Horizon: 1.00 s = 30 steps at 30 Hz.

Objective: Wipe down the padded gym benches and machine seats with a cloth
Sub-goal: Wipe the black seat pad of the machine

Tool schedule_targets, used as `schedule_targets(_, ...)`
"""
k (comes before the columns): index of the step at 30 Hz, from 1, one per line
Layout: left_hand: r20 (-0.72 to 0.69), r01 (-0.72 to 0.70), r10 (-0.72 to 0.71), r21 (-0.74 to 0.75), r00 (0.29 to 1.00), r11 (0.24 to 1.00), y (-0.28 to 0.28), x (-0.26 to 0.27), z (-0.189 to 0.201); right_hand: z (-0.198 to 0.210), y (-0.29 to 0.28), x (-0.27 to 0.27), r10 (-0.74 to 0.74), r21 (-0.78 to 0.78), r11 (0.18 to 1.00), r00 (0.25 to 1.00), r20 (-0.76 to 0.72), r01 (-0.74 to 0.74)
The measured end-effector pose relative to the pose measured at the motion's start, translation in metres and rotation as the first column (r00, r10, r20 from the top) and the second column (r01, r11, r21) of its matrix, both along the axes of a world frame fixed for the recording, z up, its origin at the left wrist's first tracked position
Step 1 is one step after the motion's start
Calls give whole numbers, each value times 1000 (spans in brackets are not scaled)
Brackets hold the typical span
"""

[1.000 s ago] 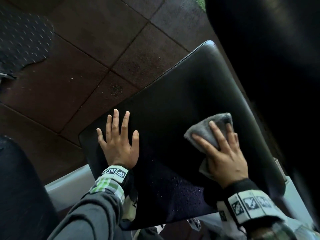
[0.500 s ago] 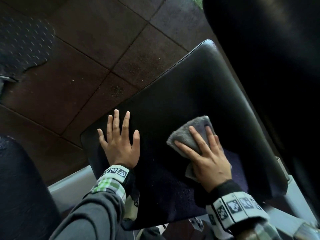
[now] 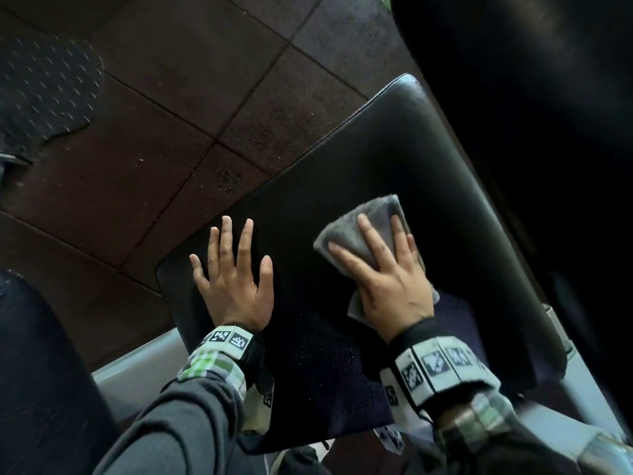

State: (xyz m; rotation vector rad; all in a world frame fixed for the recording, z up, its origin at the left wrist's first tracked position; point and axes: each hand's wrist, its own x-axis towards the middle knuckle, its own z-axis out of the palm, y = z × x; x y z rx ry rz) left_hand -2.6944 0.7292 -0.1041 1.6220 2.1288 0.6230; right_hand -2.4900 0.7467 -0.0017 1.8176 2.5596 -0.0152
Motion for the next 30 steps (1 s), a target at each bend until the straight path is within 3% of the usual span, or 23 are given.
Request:
schedule_targets(3,-1,0,0,-2,1000,1000,0,0,0,3,-39,28,31,-26,999,999,38,-30)
schedule_targets(7,-1,1,-1,-1,1000,1000,0,0,0,18,-73,73,-91,-52,994,991,98,96)
schedule_targets(11,-3,-6,6,-2,1000,1000,0,1,0,23,-56,84,-193,-27,980,979,59,195)
schedule_targets(15,-8,0,0,-4,1000,1000,0,1,-1,13,-30,54,-257,36,966,966,-23,258)
schedule_targets(19,-9,-8,8,9,1000,1000,0,1,-2,-3,-46,28,-133,52,989,990,-35,135)
schedule_targets(23,-19,-8,8,16,1000,1000,0,2,-2,-16,-110,33,65,-45,997,997,44,-63)
schedule_targets(27,-18,-9,9,14,1000,1000,-1,2,-2,-3,-146,67,-25,-39,999,998,66,27)
schedule_targets(30,-12,-9,9,10,1000,1000,-1,2,-2,7,-134,88,-127,-31,991,988,85,130)
